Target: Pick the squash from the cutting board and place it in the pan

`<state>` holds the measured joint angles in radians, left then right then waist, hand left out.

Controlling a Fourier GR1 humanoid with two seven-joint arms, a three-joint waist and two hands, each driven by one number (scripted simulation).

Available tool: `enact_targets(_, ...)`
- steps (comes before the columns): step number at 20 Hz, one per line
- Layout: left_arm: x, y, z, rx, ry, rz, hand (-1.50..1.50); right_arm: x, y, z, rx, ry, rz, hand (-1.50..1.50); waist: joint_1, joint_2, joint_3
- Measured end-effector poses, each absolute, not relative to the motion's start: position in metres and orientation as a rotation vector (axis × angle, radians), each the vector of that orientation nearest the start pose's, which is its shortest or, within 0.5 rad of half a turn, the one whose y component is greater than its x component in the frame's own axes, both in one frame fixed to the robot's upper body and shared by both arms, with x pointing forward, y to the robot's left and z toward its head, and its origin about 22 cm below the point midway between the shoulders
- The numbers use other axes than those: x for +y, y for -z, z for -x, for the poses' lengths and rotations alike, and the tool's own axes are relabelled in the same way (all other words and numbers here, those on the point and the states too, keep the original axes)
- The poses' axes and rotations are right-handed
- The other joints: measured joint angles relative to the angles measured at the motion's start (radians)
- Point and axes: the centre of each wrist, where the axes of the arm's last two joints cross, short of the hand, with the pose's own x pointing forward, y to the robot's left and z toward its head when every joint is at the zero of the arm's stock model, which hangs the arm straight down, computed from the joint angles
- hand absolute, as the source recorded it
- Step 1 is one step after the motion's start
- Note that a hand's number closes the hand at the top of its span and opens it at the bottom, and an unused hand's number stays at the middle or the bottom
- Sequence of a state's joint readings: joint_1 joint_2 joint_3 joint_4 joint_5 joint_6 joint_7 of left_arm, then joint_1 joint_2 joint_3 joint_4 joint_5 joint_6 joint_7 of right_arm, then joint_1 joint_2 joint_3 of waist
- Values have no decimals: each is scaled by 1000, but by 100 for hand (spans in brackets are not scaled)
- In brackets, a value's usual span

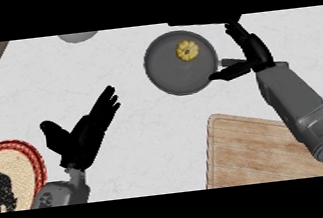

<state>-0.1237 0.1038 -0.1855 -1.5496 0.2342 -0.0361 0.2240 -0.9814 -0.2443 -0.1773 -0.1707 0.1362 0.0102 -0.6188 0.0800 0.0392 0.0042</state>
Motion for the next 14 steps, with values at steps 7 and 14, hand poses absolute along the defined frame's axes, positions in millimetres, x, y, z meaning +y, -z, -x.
enact_targets(7,203,-25,-264,-1378,145,271,0,-293,-7,-413,-1727,-394,-5,-150,-7,-6,0)
enact_targets(14,204,-19,-264,-1382,139,268,0,-316,-4,-406,-1732,-436,-56,-150,-16,-11,-1)
